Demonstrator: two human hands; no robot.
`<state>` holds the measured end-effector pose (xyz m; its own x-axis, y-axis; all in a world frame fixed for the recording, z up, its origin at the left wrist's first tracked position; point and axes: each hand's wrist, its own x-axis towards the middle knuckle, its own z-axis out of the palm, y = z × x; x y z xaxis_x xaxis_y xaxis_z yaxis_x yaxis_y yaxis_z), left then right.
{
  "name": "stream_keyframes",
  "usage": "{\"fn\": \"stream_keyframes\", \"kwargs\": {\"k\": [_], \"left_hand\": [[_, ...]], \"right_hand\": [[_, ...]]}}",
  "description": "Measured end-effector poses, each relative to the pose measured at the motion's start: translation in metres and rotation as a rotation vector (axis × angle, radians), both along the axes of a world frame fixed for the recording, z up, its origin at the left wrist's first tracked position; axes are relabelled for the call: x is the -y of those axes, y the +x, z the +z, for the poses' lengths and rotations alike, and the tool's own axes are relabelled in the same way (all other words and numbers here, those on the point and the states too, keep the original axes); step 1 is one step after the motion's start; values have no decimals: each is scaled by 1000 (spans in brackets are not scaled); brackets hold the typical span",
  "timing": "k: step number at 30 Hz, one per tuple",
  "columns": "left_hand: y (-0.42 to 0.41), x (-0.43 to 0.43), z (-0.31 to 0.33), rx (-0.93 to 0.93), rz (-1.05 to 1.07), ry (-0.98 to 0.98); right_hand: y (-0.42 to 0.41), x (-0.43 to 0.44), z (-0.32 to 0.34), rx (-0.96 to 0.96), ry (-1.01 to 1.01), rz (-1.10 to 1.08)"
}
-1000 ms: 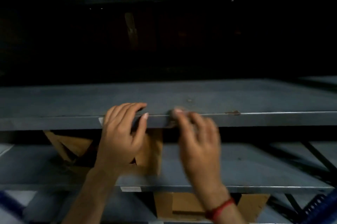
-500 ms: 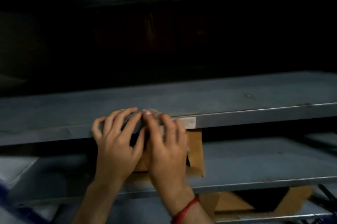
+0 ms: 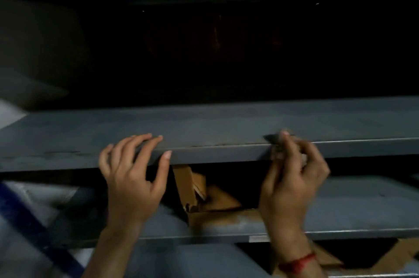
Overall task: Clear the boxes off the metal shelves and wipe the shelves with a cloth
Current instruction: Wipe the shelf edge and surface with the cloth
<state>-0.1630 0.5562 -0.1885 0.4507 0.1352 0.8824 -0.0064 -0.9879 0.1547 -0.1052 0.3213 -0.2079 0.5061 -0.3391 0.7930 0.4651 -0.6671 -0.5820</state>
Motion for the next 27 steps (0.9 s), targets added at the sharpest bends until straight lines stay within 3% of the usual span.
{"fn": "stream_keyframes", "kwargs": {"k": [4, 10, 18, 21, 27], "left_hand": [[-9, -23, 6, 36, -34, 16], [-47, -109, 9, 1, 232, -149], [-98, -192, 0, -38, 183, -464], [-115, -212, 4, 13, 258, -569], [-131, -217, 5, -49, 180, -508]], "right_hand": [[-34, -99, -1, -2, -273, 128], [-61, -202, 8, 51, -508, 194], [-95, -356, 27, 61, -722, 383], [-109, -406, 32, 46, -802, 454], [-110, -414, 38, 133, -792, 524]]}}
